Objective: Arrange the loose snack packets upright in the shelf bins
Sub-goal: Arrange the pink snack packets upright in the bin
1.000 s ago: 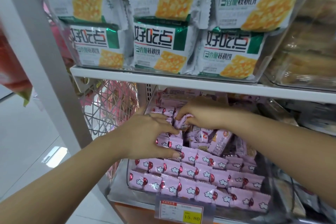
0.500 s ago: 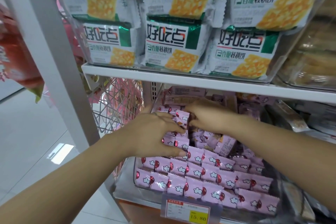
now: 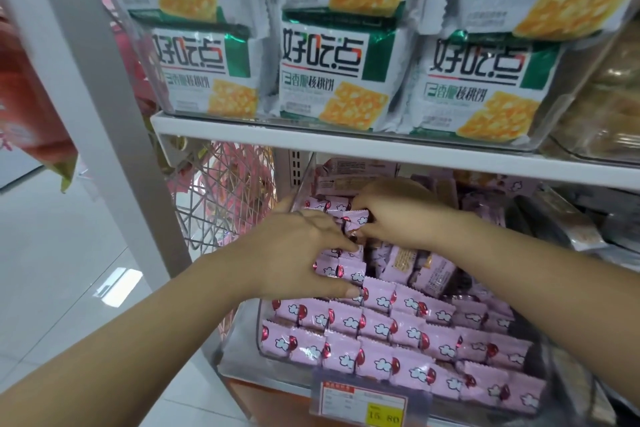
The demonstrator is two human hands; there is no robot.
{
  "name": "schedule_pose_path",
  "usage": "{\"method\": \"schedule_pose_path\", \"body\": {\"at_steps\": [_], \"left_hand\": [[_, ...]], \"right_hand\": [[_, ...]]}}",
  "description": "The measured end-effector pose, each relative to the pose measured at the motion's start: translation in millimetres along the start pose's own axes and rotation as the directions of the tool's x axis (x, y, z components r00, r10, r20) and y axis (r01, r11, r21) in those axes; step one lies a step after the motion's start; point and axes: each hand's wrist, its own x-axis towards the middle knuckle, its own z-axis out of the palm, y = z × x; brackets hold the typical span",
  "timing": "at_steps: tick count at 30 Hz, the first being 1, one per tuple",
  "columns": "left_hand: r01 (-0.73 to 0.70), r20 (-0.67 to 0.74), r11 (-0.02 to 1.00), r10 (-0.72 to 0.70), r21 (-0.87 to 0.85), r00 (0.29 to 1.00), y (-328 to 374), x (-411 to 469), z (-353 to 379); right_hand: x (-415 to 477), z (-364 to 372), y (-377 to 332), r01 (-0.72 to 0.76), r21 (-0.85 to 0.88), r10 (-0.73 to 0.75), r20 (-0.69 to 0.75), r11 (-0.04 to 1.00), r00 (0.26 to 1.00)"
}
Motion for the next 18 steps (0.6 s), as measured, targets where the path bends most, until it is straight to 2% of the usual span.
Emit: {"method": "schedule_pose_path", "body": {"at_steps": [6, 12, 18], "left_hand": [[0.003, -0.002, 1.0, -0.003, 0.019, 1.0, 0, -1, 0], [0.037, 0.022, 0.999, -0.037, 0.004, 0.999, 5, -1, -3], [0.051, 0.004, 0.998, -0.051, 0.022, 0.999, 5, -3, -4]], "right_hand": [[-5, -1, 1, -0.014, -0.086, 0.018, 0.048, 0.996, 0.999], [-3, 1, -6, 0.038, -0.06, -0.033, 0.083, 0.998, 0.996], [-1, 0, -10, 0.003, -0.201, -0.006, -0.018, 0.98, 1.0]]}}
